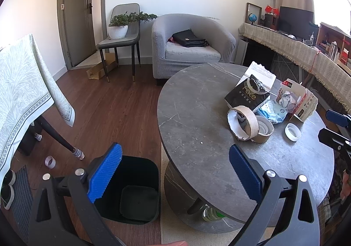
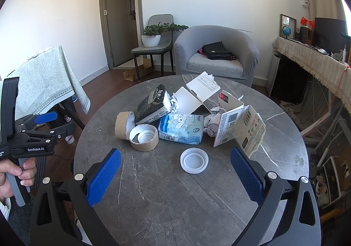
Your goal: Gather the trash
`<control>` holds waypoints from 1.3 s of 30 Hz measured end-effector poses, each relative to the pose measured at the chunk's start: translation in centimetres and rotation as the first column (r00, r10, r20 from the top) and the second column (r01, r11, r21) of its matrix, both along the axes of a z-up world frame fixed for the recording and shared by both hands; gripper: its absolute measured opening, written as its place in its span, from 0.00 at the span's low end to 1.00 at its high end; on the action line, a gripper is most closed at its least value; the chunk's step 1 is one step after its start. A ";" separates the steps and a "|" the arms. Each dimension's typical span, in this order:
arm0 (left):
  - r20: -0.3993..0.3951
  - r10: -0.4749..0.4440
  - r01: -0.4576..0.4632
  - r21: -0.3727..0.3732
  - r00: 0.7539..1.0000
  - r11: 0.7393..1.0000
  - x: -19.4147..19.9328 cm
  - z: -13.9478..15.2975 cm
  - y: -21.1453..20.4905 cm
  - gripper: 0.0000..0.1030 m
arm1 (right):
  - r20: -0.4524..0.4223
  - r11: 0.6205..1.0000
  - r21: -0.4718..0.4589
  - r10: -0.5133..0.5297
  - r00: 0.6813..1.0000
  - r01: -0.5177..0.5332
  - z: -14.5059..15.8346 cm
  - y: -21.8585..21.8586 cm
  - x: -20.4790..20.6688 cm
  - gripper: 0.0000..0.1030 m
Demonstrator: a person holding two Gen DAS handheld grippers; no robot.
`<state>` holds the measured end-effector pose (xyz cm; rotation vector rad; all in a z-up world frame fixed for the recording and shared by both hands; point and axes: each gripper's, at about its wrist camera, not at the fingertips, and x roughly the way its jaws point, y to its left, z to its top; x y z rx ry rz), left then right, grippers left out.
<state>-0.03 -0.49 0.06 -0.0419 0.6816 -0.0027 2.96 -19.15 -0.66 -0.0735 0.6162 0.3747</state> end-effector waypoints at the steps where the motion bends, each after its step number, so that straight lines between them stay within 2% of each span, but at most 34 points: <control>1: 0.001 0.000 0.000 0.000 1.000 1.000 0.0 0.0 0.0 0.97 | 0.000 1.000 0.000 0.000 1.000 0.000 0.0 0.0 0.0 0.97; 39: -0.008 -0.004 0.004 -0.022 1.000 1.000 0.1 -0.1 0.1 0.97 | -0.003 1.000 -0.006 0.002 1.000 -0.002 0.1 -0.1 -0.1 0.97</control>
